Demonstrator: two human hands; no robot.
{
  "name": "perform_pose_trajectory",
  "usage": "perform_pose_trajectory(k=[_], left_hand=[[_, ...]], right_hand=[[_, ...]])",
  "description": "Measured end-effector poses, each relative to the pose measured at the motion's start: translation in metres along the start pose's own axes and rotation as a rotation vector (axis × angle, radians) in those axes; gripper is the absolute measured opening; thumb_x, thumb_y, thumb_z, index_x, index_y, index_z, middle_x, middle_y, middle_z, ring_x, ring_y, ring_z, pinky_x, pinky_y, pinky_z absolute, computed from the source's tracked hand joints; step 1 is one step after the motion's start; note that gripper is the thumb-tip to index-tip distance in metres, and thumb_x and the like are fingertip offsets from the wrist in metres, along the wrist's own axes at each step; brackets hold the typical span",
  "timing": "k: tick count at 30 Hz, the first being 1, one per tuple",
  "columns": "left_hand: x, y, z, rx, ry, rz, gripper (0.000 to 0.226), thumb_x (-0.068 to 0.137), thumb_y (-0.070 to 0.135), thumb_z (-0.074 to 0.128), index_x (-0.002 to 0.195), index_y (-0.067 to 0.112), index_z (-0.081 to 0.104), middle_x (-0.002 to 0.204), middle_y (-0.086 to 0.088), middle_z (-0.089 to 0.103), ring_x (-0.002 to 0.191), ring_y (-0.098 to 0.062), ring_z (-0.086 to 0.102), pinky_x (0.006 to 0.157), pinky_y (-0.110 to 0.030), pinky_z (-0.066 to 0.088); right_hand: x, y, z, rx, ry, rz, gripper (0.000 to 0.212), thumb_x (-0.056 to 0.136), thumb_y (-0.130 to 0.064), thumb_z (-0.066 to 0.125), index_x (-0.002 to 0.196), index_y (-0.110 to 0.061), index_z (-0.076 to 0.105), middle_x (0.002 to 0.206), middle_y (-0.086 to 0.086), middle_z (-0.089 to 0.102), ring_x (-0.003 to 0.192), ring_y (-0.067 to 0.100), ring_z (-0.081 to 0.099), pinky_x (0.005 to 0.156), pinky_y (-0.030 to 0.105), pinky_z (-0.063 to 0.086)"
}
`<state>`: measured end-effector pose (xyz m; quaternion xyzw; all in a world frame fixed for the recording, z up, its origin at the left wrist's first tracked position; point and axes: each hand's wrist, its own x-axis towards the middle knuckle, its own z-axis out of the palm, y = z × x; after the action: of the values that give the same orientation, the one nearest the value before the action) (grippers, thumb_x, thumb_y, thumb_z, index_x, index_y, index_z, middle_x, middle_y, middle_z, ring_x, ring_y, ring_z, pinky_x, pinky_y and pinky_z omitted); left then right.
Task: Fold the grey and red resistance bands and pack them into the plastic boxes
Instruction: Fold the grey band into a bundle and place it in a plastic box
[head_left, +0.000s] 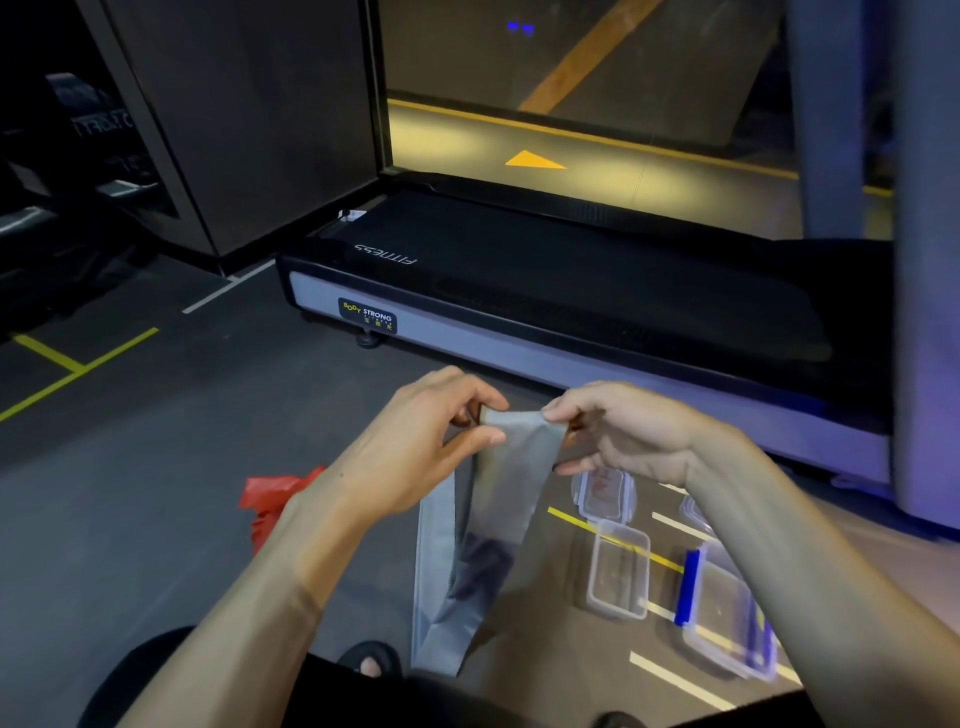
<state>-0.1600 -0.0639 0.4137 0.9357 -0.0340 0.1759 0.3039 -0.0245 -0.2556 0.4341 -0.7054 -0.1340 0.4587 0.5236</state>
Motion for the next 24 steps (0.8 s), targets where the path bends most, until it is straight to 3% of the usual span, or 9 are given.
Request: perform_pose_trajectory(k=[5, 8, 11, 17, 21, 24], left_hand=[[0.002, -0.001, 0.000, 0.030, 0.001, -0.006, 0.012, 0.096, 0.027, 0.069, 0.108, 0.027, 0.069, 0.095, 0.011, 0.056, 0.090, -0.002, 0.055, 0.080, -0.015, 0.043], [0.003, -0.002, 0.002, 0.037, -0.019, -0.020, 0.010, 0.098, 0.032, 0.065, 0.107, 0.031, 0.069, 0.100, 0.013, 0.054, 0.094, -0.005, 0.056, 0.083, -0.026, 0.048], [0.005, 0.000, 0.004, 0.005, -0.025, 0.004, 0.008, 0.098, 0.033, 0.064, 0.104, 0.031, 0.070, 0.103, 0.017, 0.050, 0.098, -0.005, 0.057, 0.087, -0.026, 0.049], [0.009, 0.003, 0.005, -0.094, -0.050, 0.026, 0.006, 0.097, 0.022, 0.066, 0.092, 0.022, 0.070, 0.088, 0.011, 0.066, 0.086, -0.009, 0.065, 0.077, -0.031, 0.052], [0.011, 0.001, 0.008, -0.103, -0.046, 0.004, 0.007, 0.095, 0.023, 0.065, 0.089, 0.023, 0.068, 0.086, 0.009, 0.066, 0.082, -0.012, 0.064, 0.075, -0.034, 0.052], [0.013, -0.003, 0.009, -0.104, -0.050, -0.006, 0.007, 0.095, 0.024, 0.065, 0.089, 0.023, 0.068, 0.085, 0.007, 0.067, 0.080, -0.013, 0.064, 0.075, -0.037, 0.052]], right_hand=[[0.003, 0.002, 0.000, 0.017, -0.048, 0.055, 0.007, 0.094, -0.017, 0.052, 0.096, -0.014, 0.058, 0.104, 0.014, 0.058, 0.098, 0.026, 0.054, 0.107, 0.052, 0.043], [0.003, 0.003, -0.003, 0.031, -0.044, 0.063, 0.013, 0.093, -0.018, 0.051, 0.083, -0.018, 0.059, 0.097, 0.011, 0.061, 0.093, 0.024, 0.056, 0.107, 0.054, 0.043], [0.003, 0.005, -0.005, 0.025, -0.044, 0.064, 0.012, 0.093, -0.020, 0.051, 0.084, -0.018, 0.059, 0.091, 0.007, 0.063, 0.092, 0.024, 0.057, 0.105, 0.053, 0.043], [0.002, 0.010, -0.006, 0.031, -0.073, 0.064, 0.017, 0.095, -0.024, 0.050, 0.081, -0.020, 0.058, 0.088, 0.005, 0.062, 0.093, 0.024, 0.058, 0.098, 0.049, 0.046], [0.003, 0.018, -0.003, -0.071, 0.019, -0.054, 0.013, 0.098, -0.027, 0.054, 0.089, -0.019, 0.059, 0.085, 0.000, 0.061, 0.082, 0.015, 0.059, 0.088, 0.042, 0.043], [0.003, 0.020, -0.004, -0.247, 0.053, -0.235, 0.019, 0.099, -0.035, 0.061, 0.096, -0.018, 0.067, 0.091, -0.005, 0.065, 0.091, 0.013, 0.059, 0.090, 0.038, 0.042]])
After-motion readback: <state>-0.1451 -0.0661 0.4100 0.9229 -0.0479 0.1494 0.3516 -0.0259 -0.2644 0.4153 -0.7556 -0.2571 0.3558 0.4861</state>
